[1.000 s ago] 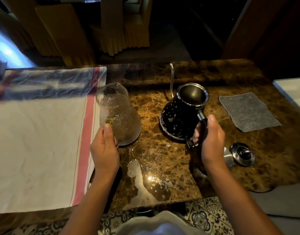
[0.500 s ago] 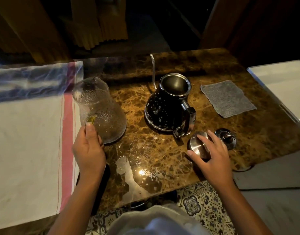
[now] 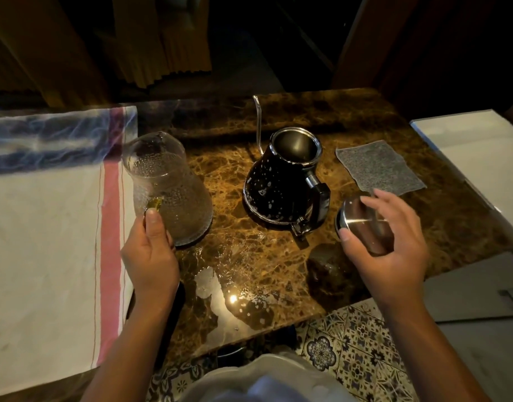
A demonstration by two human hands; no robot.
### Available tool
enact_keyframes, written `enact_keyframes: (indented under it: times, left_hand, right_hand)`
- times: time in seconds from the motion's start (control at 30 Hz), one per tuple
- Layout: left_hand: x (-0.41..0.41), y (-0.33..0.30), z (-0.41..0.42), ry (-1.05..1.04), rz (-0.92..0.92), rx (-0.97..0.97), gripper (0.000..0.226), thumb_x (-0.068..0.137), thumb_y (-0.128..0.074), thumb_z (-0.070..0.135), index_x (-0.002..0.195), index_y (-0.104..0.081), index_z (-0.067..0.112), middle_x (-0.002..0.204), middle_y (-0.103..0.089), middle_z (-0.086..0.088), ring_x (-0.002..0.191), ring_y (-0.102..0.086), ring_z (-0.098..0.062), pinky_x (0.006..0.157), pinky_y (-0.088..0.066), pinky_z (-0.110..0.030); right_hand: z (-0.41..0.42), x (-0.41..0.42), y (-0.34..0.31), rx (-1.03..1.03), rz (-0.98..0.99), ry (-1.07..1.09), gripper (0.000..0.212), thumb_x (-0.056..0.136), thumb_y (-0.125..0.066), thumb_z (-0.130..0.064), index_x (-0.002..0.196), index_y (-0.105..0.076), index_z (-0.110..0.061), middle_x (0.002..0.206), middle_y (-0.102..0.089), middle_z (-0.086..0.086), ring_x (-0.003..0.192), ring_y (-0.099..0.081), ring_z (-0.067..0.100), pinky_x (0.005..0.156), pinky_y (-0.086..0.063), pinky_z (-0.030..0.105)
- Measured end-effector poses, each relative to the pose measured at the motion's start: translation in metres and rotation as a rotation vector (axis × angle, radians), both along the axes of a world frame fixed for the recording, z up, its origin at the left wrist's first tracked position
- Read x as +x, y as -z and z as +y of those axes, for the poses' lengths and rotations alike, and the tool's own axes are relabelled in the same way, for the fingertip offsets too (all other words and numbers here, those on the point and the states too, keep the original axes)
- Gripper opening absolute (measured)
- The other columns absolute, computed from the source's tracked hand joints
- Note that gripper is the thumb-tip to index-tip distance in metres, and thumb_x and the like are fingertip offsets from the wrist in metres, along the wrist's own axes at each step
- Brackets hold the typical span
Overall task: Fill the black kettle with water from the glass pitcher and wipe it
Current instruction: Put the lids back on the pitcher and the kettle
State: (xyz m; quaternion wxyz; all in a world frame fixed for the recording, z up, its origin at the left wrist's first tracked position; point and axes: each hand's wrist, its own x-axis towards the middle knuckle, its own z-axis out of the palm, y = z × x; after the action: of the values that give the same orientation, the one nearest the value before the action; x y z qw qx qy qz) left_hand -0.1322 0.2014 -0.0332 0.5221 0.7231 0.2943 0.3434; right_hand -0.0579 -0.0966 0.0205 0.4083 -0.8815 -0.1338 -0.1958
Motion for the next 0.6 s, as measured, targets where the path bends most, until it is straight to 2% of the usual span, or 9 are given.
enact_keyframes:
  times: [0.07, 0.13, 0.3, 0.4, 0.5, 0.6]
  left_hand:
    - [0.000, 0.000, 0.000, -0.001, -0.001, 0.010, 0.050, 0.104, -0.031, 0.052, 0.075, -0.049, 0.016, 0.064, -0.048, -0.002, 0.058, -0.047, -0.008, 0.055, -0.039, -0.028]
    - [0.000, 0.000, 0.000, -0.003, 0.003, 0.019, 0.047, 0.106, -0.032, 0.048, 0.075, -0.048, 0.016, 0.064, -0.046, 0.001, 0.057, -0.047, -0.001, 0.052, -0.035, -0.019]
    - [0.001, -0.003, 0.000, -0.010, -0.016, 0.049, 0.041, 0.110, -0.037, 0.032, 0.074, -0.047, 0.015, 0.062, -0.043, 0.003, 0.056, -0.047, 0.005, 0.051, -0.033, -0.014]
    - [0.002, -0.002, 0.001, -0.018, -0.034, 0.022, 0.042, 0.109, -0.037, 0.039, 0.083, -0.054, 0.011, 0.065, -0.049, 0.002, 0.059, -0.051, 0.000, 0.052, -0.037, -0.018]
    - [0.002, 0.000, 0.003, -0.022, -0.042, 0.027, 0.050, 0.104, -0.035, 0.050, 0.087, -0.058, 0.009, 0.069, -0.055, -0.007, 0.061, -0.053, -0.015, 0.054, -0.045, -0.038]
    - [0.001, 0.000, 0.004, -0.019, -0.069, 0.050, 0.046, 0.104, -0.035, 0.045, 0.085, -0.058, 0.010, 0.067, -0.053, -0.004, 0.060, -0.051, -0.015, 0.052, -0.041, -0.037]
  right_hand:
    - [0.014, 0.002, -0.013, 0.014, -0.040, -0.091, 0.055, 0.081, -0.072, -0.051, 0.129, -0.066, -0.025, 0.145, -0.056, 0.004, 0.134, -0.049, 0.019, 0.103, -0.050, 0.040]
    - [0.034, 0.006, -0.023, 0.027, -0.062, -0.191, 0.051, 0.083, -0.073, -0.050, 0.129, -0.065, -0.029, 0.147, -0.055, 0.002, 0.135, -0.048, 0.018, 0.104, -0.052, 0.047]
    - [0.107, 0.020, -0.049, 0.088, -0.011, -0.404, 0.052, 0.084, -0.073, -0.051, 0.133, -0.063, -0.038, 0.151, -0.054, -0.007, 0.140, -0.048, 0.014, 0.110, -0.048, 0.048]
    - [0.154, 0.028, -0.060, 0.024, 0.008, -0.551, 0.058, 0.088, -0.073, -0.053, 0.142, -0.059, -0.036, 0.156, -0.051, -0.004, 0.143, -0.046, 0.014, 0.113, -0.045, 0.046]
    - [0.194, 0.035, -0.066, -0.034, 0.037, -0.657, 0.060, 0.093, -0.071, -0.050, 0.147, -0.054, -0.034, 0.160, -0.048, -0.001, 0.146, -0.044, 0.018, 0.114, -0.044, 0.050]
    - [0.222, 0.040, -0.064, -0.053, 0.040, -0.722, 0.056, 0.097, -0.069, -0.046, 0.148, -0.054, -0.031, 0.158, -0.049, 0.000, 0.148, -0.042, 0.020, 0.115, -0.042, 0.052]
